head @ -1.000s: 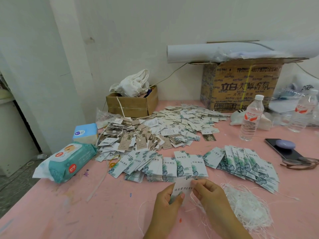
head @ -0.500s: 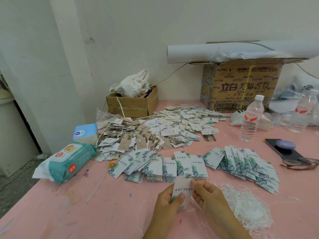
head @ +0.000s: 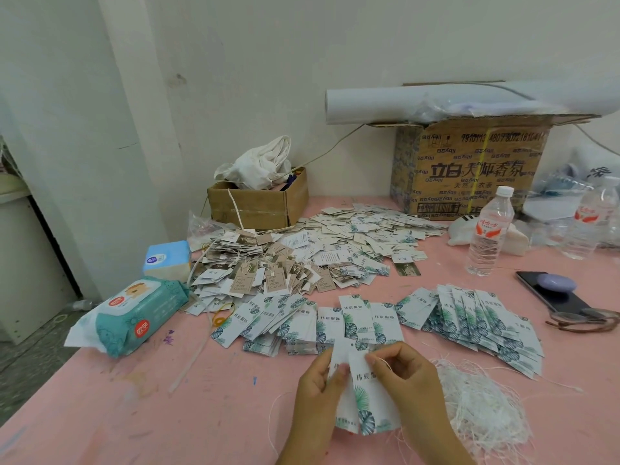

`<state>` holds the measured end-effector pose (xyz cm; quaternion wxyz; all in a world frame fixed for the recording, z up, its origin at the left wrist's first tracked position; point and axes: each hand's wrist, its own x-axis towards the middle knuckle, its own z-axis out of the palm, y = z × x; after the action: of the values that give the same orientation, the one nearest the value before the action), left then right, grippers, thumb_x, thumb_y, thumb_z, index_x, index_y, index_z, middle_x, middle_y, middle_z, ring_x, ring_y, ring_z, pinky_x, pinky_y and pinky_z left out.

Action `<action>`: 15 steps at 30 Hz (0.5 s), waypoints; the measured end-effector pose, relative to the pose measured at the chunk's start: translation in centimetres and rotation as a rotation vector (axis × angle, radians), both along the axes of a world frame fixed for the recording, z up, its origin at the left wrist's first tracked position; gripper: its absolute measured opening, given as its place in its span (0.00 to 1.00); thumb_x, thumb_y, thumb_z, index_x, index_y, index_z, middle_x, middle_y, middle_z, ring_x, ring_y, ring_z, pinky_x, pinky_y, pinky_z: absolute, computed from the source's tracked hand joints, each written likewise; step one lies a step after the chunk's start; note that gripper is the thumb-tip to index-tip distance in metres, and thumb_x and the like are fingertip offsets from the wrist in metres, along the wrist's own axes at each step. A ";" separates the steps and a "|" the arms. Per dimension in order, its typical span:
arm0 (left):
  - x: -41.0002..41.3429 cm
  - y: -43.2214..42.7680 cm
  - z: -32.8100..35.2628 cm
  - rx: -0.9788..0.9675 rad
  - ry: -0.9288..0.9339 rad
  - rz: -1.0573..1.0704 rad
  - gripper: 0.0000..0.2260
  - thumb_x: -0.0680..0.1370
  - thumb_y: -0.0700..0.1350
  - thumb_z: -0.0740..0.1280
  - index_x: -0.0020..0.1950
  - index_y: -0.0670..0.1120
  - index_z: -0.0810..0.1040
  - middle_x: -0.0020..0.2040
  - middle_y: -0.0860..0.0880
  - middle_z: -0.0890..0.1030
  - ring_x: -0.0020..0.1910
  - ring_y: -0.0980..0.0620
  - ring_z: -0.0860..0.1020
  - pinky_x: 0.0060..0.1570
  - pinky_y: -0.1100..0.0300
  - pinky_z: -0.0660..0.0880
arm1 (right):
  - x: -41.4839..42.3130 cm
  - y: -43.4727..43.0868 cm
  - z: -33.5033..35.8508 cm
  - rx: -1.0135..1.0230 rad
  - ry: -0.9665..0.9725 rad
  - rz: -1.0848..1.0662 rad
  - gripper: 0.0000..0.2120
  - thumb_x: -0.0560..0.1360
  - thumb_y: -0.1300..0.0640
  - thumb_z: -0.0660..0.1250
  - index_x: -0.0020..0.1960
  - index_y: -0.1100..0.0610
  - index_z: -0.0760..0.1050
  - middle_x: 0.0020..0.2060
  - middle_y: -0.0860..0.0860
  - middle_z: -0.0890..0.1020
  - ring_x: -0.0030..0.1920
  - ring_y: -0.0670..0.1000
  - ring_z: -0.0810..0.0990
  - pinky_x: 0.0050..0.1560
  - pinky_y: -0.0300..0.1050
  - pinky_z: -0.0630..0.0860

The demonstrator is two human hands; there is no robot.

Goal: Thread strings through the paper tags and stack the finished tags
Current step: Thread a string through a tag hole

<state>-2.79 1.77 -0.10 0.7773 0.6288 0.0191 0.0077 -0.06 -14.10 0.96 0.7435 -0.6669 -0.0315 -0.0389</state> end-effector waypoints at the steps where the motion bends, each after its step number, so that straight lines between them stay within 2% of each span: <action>1: 0.0 -1.4 -0.1 -0.003 -0.021 -0.048 0.12 0.79 0.35 0.64 0.58 0.47 0.80 0.50 0.44 0.86 0.46 0.49 0.84 0.43 0.58 0.79 | 0.0 0.0 -0.2 -0.028 -0.026 0.001 0.06 0.65 0.56 0.77 0.38 0.54 0.80 0.36 0.56 0.84 0.36 0.53 0.82 0.35 0.48 0.77; 2: 0.4 -2.5 -0.7 0.000 -0.061 -0.092 0.13 0.79 0.34 0.64 0.58 0.48 0.80 0.50 0.44 0.86 0.47 0.49 0.84 0.42 0.59 0.79 | 0.0 0.1 -0.3 -0.052 -0.047 -0.005 0.05 0.67 0.59 0.76 0.38 0.54 0.80 0.36 0.56 0.84 0.36 0.54 0.81 0.35 0.49 0.77; 4: 0.2 -2.3 -0.2 0.014 -0.083 -0.037 0.16 0.79 0.32 0.64 0.58 0.50 0.81 0.52 0.44 0.85 0.49 0.50 0.84 0.44 0.60 0.79 | 0.1 -0.1 -0.7 -0.074 -0.068 -0.031 0.07 0.69 0.63 0.75 0.38 0.53 0.80 0.35 0.56 0.83 0.36 0.55 0.81 0.36 0.49 0.76; 9: 0.1 -2.6 -0.8 0.089 -0.139 -0.091 0.18 0.80 0.33 0.62 0.67 0.49 0.74 0.57 0.48 0.84 0.56 0.51 0.82 0.51 0.59 0.78 | 0.1 -0.3 -0.5 -0.124 -0.151 -0.092 0.07 0.69 0.63 0.75 0.37 0.52 0.81 0.35 0.51 0.83 0.34 0.48 0.79 0.33 0.37 0.74; 12: 0.1 -2.4 -1.0 0.113 -0.153 -0.101 0.18 0.80 0.33 0.62 0.67 0.48 0.73 0.57 0.48 0.84 0.56 0.51 0.82 0.49 0.61 0.78 | 0.2 -0.2 -0.4 -0.183 -0.204 -0.138 0.10 0.68 0.64 0.76 0.36 0.50 0.81 0.38 0.47 0.81 0.36 0.48 0.80 0.36 0.38 0.76; 15: -0.1 -2.5 -0.5 0.080 -0.145 -0.100 0.16 0.80 0.38 0.64 0.67 0.49 0.76 0.56 0.48 0.84 0.54 0.51 0.82 0.47 0.62 0.78 | 0.3 -0.1 -0.4 -0.187 -0.198 -0.149 0.11 0.68 0.64 0.76 0.35 0.48 0.82 0.41 0.43 0.78 0.36 0.48 0.79 0.35 0.37 0.76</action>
<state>-2.86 -0.68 -0.65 0.7504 0.6572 -0.0690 0.0148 0.25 -14.17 0.52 0.6665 -0.7266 -0.0585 -0.1564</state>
